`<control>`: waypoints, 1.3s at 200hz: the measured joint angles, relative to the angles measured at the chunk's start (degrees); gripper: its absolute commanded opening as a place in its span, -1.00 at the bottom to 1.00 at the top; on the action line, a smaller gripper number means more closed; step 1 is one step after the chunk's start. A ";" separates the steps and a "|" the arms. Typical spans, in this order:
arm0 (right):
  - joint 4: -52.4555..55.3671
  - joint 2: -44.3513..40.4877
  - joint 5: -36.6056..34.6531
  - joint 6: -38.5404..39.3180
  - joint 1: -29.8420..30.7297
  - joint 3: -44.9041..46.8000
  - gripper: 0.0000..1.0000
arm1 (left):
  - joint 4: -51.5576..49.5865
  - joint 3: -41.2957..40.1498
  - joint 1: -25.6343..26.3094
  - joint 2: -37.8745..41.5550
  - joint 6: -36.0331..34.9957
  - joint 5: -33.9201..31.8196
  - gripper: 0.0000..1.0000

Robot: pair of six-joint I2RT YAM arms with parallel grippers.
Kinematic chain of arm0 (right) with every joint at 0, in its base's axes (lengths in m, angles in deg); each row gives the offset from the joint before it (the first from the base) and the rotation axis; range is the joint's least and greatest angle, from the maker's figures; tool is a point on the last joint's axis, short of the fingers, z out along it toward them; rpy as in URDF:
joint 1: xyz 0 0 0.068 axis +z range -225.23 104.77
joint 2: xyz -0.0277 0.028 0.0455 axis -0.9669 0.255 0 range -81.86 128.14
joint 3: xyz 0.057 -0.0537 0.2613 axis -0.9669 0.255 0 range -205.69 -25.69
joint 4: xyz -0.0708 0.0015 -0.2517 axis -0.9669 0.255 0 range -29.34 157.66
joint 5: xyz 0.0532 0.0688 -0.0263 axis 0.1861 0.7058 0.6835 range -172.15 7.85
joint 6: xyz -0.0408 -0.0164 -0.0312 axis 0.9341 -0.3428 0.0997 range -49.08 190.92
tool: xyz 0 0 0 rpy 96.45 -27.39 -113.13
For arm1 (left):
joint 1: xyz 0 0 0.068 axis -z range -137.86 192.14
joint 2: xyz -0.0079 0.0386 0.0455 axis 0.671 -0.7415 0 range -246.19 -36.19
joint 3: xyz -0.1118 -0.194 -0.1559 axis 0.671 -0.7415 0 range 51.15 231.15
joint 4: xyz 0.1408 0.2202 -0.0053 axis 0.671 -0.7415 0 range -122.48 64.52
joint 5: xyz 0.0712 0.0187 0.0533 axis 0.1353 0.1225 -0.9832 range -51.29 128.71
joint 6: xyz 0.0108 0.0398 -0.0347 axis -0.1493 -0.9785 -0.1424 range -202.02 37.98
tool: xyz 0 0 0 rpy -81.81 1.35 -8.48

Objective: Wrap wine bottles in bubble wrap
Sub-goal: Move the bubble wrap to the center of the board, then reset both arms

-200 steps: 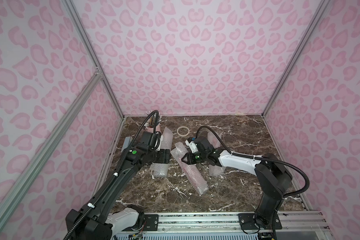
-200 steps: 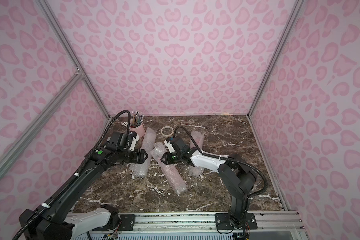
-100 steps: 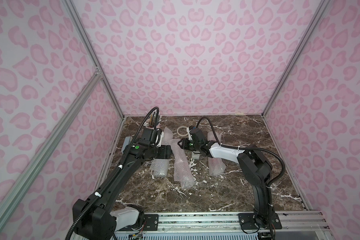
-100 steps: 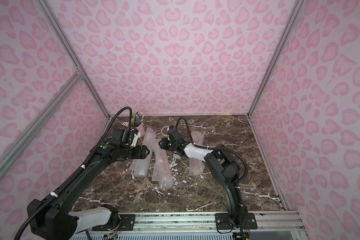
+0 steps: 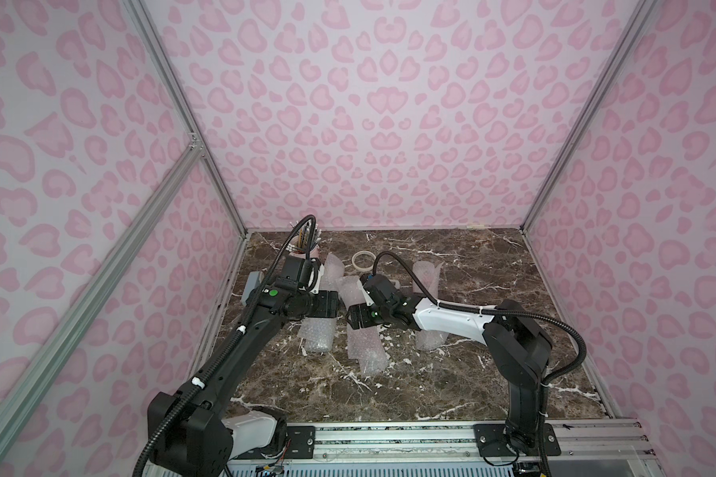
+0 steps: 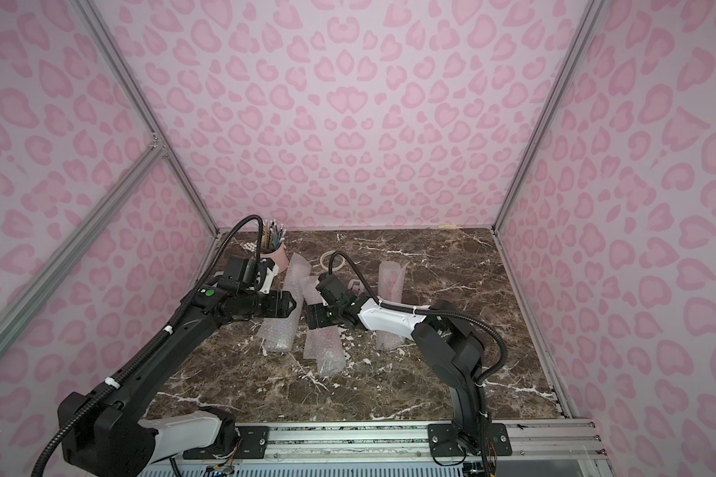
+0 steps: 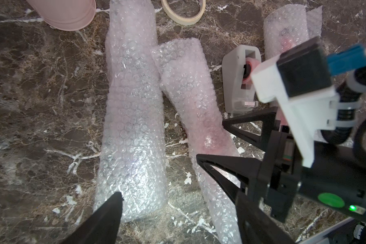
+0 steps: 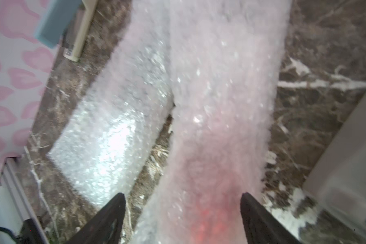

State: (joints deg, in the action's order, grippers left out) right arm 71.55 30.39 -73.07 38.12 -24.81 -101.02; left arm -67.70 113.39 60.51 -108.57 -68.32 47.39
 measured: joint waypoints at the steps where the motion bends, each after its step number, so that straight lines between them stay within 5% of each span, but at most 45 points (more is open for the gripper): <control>1: 0.09 0.04 -0.13 0.02 0.02 0.00 0.80 | 0.00 -0.02 0.00 -0.04 0.00 0.02 0.70; 41: 3.76 3.89 -3.48 0.42 1.62 -2.03 0.69 | 0.07 -0.61 0.02 -0.13 -0.02 0.39 0.71; 83: 2.21 5.07 -1.49 -2.32 -0.39 -2.21 0.10 | 0.04 -0.61 0.00 -0.13 -0.22 0.37 0.71; 127: -0.39 6.88 -3.52 -7.61 -4.68 -5.40 0.02 | 0.50 -0.22 -0.11 -0.55 -0.22 -0.09 0.71; 194: -3.65 13.33 -0.74 -14.23 -5.29 -17.25 0.72 | 5.20 -1.38 -1.51 -2.38 0.94 -5.57 0.72; 260: -11.19 -15.34 -7.87 -0.46 -20.63 6.47 0.94 | 20.13 -11.65 -7.80 -1.29 -0.11 -23.10 0.73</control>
State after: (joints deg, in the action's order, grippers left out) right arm 60.36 15.05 -80.94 37.66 -45.45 -94.55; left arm -47.57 101.74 52.71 -109.86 -68.43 24.29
